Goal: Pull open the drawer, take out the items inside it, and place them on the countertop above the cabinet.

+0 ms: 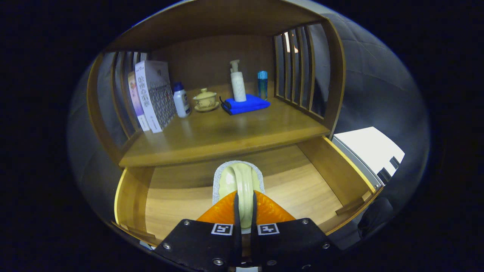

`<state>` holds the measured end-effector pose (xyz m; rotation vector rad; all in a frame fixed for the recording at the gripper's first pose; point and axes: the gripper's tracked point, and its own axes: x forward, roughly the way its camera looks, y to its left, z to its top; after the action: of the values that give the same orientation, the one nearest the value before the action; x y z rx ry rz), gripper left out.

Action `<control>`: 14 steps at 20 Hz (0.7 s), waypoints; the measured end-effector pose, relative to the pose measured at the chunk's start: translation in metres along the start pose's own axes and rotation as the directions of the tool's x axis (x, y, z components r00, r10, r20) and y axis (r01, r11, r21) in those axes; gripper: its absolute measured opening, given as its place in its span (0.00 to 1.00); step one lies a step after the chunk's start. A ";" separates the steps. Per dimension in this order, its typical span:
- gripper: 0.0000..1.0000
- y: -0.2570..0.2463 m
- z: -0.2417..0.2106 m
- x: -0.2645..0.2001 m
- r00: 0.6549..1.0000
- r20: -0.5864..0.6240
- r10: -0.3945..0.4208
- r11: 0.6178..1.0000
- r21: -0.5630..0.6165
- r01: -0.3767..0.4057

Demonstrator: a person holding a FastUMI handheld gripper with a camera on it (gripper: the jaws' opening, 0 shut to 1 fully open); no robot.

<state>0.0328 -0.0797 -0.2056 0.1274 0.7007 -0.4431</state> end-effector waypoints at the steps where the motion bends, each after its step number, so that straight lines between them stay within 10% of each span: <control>1: 0.09 0.002 0.008 -0.001 1.000 0.017 0.005 1.000 -0.005 -0.005; 14: 0.09 0.032 0.103 0.043 0.975 0.206 0.077 0.993 -0.107 -0.056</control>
<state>0.1368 -0.0922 -0.1563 0.0085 0.5077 -0.3506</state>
